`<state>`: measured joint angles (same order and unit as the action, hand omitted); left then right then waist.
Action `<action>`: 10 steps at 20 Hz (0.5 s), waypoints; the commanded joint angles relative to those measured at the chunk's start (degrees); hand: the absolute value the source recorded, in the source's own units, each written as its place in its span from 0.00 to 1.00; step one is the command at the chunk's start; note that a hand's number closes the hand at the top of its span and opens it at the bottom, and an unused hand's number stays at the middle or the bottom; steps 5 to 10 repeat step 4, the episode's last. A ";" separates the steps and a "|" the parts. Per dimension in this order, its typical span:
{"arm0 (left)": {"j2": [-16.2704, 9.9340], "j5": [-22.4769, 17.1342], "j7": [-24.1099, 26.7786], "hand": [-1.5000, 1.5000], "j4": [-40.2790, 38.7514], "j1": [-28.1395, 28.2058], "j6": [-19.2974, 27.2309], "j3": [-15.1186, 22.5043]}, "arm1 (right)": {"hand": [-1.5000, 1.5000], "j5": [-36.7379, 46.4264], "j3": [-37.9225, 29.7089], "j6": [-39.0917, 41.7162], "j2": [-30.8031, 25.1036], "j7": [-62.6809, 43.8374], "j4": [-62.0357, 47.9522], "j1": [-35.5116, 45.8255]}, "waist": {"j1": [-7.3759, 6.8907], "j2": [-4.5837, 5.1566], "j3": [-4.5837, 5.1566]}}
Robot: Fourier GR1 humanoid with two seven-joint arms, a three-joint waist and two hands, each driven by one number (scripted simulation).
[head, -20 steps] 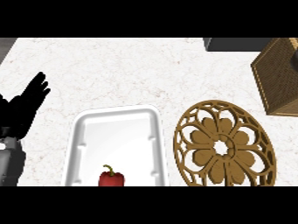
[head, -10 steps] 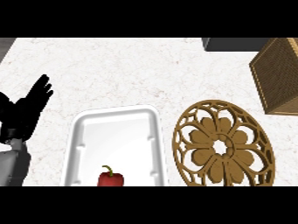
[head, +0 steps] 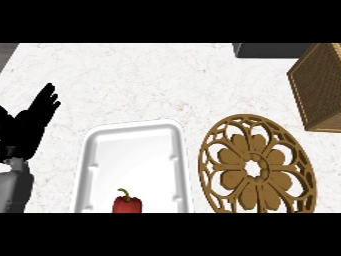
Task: Pick the cupcake from the placemat and place it in the basket
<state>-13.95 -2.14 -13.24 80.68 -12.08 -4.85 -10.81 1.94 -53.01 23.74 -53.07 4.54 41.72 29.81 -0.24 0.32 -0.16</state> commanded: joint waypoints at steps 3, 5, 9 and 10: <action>1.49 1.00 1.46 0.50 -0.32 0.98 1.06 0.76 | 0.00 -0.62 -2.04 11.58 -9.04 11.19 -13.89 -7.12 | -0.22 0.24 -0.11; 1.79 1.04 2.36 0.50 -1.12 0.58 1.15 0.78 | 0.00 0.45 -1.00 12.37 -10.55 12.59 -14.89 -7.13 | -0.44 0.36 -0.14; 1.79 1.04 2.36 0.50 -1.12 0.58 1.15 0.78 | 0.00 0.45 -1.00 12.37 -10.55 12.59 -14.89 -7.13 | -0.44 0.36 -0.14; 1.79 1.04 2.36 0.50 -1.12 0.58 1.15 0.78 | 0.00 0.45 -1.00 12.37 -10.55 12.59 -14.89 -7.13 | -0.44 0.36 -0.14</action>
